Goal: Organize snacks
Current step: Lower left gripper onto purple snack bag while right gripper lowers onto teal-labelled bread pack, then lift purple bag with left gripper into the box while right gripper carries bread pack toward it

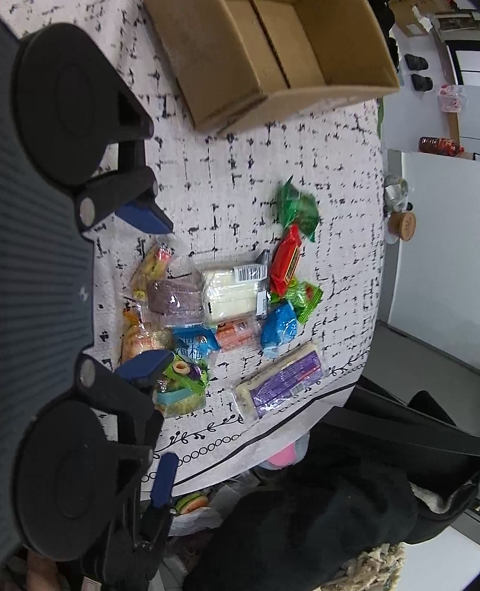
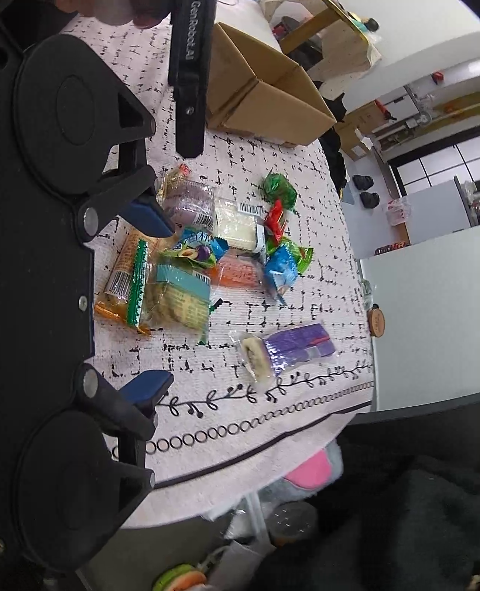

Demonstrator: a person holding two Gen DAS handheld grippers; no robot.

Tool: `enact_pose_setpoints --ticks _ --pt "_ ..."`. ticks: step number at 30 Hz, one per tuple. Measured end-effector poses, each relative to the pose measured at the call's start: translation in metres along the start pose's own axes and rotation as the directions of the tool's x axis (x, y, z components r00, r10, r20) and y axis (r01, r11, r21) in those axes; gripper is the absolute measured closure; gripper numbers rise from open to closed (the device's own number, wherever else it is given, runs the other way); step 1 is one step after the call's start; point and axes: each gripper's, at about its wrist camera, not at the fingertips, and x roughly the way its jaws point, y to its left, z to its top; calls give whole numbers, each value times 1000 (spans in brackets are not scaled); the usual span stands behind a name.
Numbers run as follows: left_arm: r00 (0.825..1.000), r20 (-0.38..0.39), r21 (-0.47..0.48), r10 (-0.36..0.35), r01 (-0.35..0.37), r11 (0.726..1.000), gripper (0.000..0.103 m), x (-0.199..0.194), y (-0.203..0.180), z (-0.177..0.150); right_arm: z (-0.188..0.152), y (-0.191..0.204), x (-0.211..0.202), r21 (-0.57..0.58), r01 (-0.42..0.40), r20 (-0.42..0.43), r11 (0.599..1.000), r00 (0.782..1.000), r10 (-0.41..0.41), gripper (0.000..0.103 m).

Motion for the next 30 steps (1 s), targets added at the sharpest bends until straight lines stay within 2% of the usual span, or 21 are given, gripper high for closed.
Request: enact_pose_setpoints --ticks 4,6,12,14,16,19,21,26,28,30 --pt "1000 -13 10 -16 17 1000 40 14 -4 2 -1 -1 12 13 -31 -16 999 999 31 32" --pt "999 -25 12 -20 20 1000 44 22 -5 4 -2 0 18 5 -32 -20 999 999 32 32" --pt "998 -49 19 -27 28 999 48 41 -8 7 -1 0 33 10 -39 -36 999 999 39 35" --pt "998 -56 19 -27 29 999 50 46 -8 8 -1 -1 38 6 -31 -40 999 999 32 39" --pt "998 -61 21 -33 34 999 52 51 -9 8 -1 -3 39 7 -38 -40 999 998 38 50" --pt "997 -67 33 -33 35 999 55 56 -12 8 -1 -8 34 2 -34 -40 999 999 34 51" --pt "997 -75 33 -32 35 999 63 60 -12 7 -2 -11 31 -2 -24 -40 1000 999 24 52" --pt "997 -79 32 -23 25 999 68 65 -12 4 -1 -14 30 -11 3 -44 1000 999 -3 50" --pt "997 -77 35 -18 20 999 69 65 -13 4 2 -13 33 -12 16 -49 1000 999 -17 42" --pt "997 -76 28 -18 20 999 70 63 -13 5 4 -11 38 -14 39 -52 999 998 -39 40"
